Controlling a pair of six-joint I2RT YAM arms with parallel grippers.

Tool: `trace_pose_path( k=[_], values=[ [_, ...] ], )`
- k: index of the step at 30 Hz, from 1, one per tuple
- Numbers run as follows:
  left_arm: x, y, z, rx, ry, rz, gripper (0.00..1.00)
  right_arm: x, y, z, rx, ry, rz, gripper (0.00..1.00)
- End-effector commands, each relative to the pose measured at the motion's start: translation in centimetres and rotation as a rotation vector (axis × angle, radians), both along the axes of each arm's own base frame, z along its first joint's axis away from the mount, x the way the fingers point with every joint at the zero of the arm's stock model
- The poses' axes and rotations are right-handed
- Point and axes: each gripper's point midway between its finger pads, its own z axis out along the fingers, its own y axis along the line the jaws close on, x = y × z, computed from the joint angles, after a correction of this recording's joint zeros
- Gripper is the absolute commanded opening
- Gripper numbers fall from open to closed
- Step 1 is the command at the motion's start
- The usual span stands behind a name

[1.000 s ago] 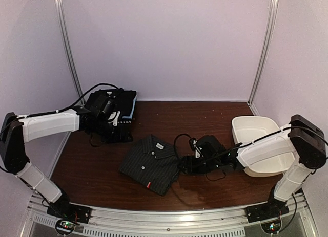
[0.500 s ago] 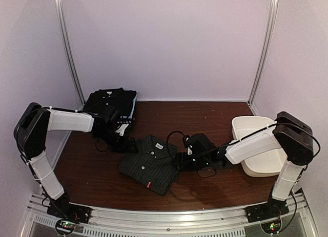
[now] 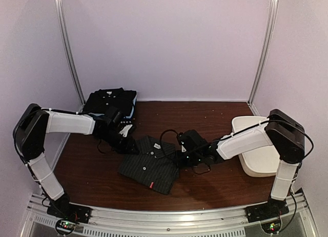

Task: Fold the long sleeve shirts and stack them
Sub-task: Adjust the square-folded shirt at the center of the board.

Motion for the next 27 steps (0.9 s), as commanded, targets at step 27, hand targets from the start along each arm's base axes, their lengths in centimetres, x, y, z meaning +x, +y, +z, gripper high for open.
trace_pose_path(
  k=[27],
  values=[
    [2.1, -6.2, 0.5, -0.066, -0.013, 0.114, 0.69, 6.0, -10.1, 0.7, -0.307, -0.066, 0.002, 0.4]
  ],
)
